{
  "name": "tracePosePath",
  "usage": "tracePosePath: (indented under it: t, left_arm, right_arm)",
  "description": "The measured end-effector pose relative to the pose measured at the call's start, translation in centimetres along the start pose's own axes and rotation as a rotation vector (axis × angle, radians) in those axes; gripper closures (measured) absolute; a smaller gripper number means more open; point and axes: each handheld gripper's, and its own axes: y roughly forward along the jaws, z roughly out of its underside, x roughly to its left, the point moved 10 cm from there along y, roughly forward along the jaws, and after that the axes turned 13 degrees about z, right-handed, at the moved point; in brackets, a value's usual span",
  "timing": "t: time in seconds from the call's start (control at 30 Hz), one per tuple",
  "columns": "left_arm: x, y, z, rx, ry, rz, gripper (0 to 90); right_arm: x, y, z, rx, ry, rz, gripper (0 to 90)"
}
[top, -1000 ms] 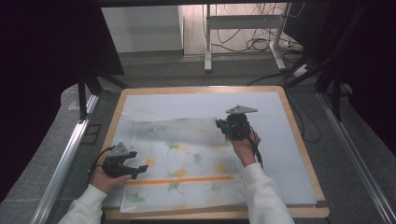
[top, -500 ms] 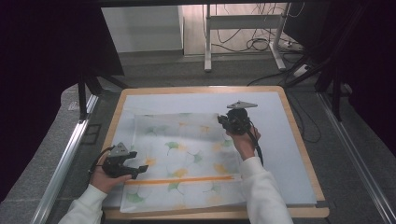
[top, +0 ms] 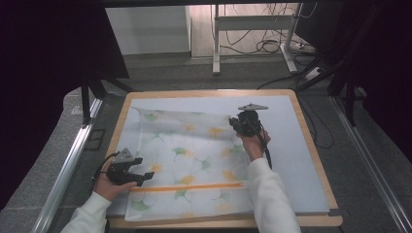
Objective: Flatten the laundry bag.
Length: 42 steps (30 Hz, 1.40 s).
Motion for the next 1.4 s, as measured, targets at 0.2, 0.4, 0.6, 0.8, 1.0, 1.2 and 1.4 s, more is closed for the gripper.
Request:
tracePosePath:
  t: [0.2,0.4,0.6,0.8,1.0,1.2,1.4]
  left_arm:
    - [0.1,0.0,0.0,0.002,0.001,0.0,21.9]
    - [0.2,0.0,0.0,0.004,0.002,-0.001,21.9]
    - [0.3,0.0,0.0,0.004,0.003,-0.004,21.9]
    - [0.2,0.0,0.0,0.003,0.004,-0.002,21.9]
    - [0.2,0.0,0.0,0.0,0.003,-0.002,21.9]
    - [0.2,0.0,-0.1,-0.01,-0.003,-0.002,22.1]
    - [0.1,0.0,-0.3,-0.016,-0.004,-0.003,22.1]
  right_arm:
    - [-0.9,1.7,-0.2,0.025,0.022,0.013,85.5]
    - [-1.7,3.3,-0.9,0.034,0.03,0.039,85.2]
    - [-2.7,4.5,-1.2,0.035,0.028,0.094,66.3]
    - [-3.7,3.5,-2.0,-0.006,0.067,0.172,47.5]
    - [-3.8,1.5,-2.2,-0.029,0.065,0.136,48.3]
    - [-2.4,-0.9,-0.4,-0.016,0.013,0.049,50.2]
    - [-0.6,-3.4,1.7,0.001,-0.06,-0.024,52.7]
